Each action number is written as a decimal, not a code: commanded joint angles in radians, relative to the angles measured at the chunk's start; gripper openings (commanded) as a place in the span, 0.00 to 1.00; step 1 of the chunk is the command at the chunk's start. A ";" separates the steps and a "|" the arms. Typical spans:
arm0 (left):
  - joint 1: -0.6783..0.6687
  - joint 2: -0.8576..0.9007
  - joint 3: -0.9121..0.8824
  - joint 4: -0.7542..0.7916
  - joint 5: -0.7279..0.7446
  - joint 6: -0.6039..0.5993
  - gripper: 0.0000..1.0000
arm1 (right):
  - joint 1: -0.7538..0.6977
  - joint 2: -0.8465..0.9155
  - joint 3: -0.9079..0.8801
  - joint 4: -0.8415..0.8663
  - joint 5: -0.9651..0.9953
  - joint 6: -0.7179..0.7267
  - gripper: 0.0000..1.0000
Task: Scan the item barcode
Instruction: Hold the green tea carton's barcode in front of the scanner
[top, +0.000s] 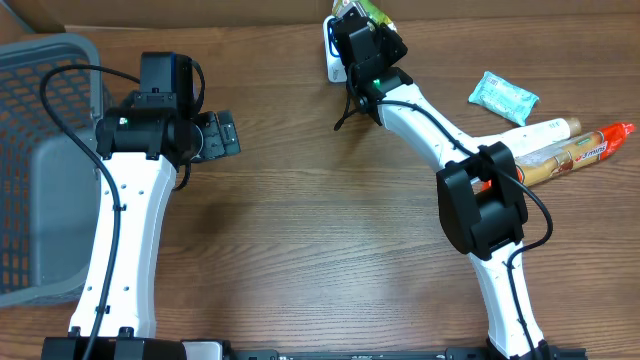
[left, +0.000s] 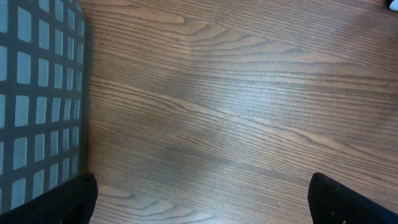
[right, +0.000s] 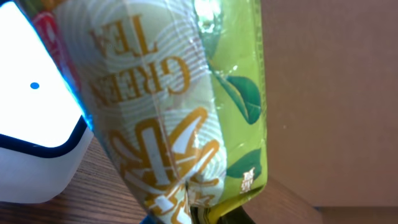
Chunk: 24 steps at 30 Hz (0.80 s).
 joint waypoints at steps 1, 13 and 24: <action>-0.002 0.003 -0.005 0.002 -0.009 -0.006 1.00 | -0.002 -0.018 0.024 0.026 0.000 -0.014 0.04; -0.002 0.003 -0.005 0.002 -0.009 -0.006 1.00 | -0.016 0.048 0.024 0.083 0.012 -0.014 0.04; -0.002 0.003 -0.005 0.002 -0.009 -0.006 1.00 | -0.035 0.083 0.024 0.126 0.004 -0.014 0.04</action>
